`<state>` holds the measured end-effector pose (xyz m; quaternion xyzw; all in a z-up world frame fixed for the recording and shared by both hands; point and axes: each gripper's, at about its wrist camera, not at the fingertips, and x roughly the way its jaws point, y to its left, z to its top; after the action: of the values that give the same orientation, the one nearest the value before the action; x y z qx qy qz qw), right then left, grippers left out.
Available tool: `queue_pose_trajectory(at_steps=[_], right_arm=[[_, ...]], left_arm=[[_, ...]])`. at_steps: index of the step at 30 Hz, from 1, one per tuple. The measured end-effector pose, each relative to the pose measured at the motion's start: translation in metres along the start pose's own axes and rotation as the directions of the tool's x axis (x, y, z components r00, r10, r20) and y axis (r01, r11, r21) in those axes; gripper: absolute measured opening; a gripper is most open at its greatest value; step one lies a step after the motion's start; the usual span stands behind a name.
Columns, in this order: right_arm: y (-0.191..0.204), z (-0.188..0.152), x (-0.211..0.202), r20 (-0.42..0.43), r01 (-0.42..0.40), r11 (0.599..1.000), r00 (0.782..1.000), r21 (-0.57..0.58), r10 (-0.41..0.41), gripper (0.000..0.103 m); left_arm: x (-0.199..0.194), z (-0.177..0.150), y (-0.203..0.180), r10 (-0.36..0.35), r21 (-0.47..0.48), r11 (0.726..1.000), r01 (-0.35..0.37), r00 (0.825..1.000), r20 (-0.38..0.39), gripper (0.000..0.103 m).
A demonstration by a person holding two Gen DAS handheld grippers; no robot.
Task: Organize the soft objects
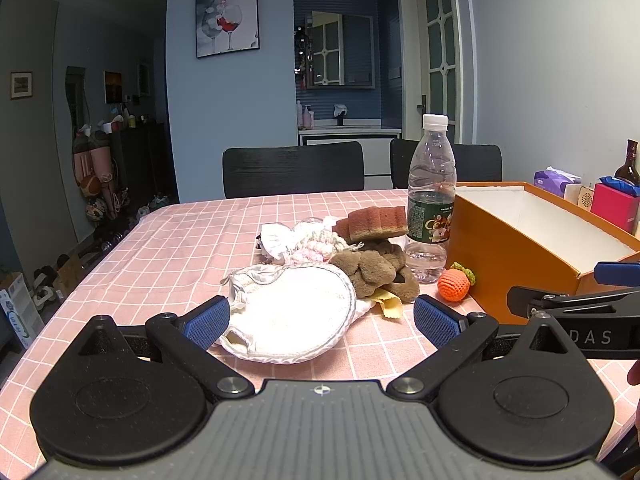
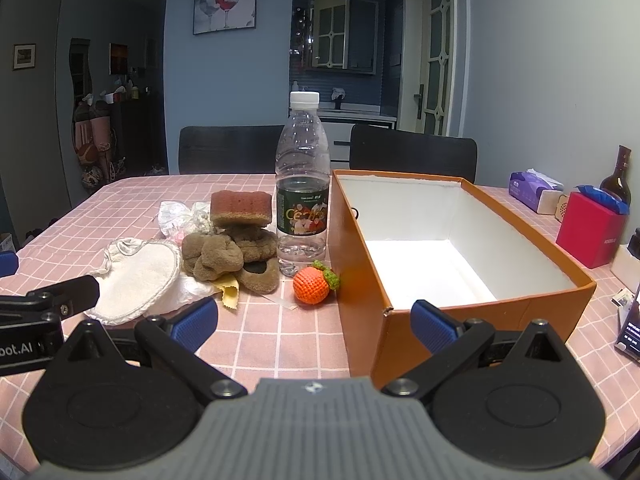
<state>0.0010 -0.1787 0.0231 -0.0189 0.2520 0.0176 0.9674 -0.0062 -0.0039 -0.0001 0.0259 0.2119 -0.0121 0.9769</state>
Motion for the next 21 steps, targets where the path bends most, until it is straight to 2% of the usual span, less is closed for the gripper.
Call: queue_pose_trajectory(at_steps=[21], right_arm=[[0.0007,-0.0023,0.0004,-0.004,-0.001,1.0,1.0,0.001,0.002,0.1]], left_arm=[[0.0004,0.0001,-0.0011,-0.003,0.0,1.0,0.003,1.0,0.002,0.103]])
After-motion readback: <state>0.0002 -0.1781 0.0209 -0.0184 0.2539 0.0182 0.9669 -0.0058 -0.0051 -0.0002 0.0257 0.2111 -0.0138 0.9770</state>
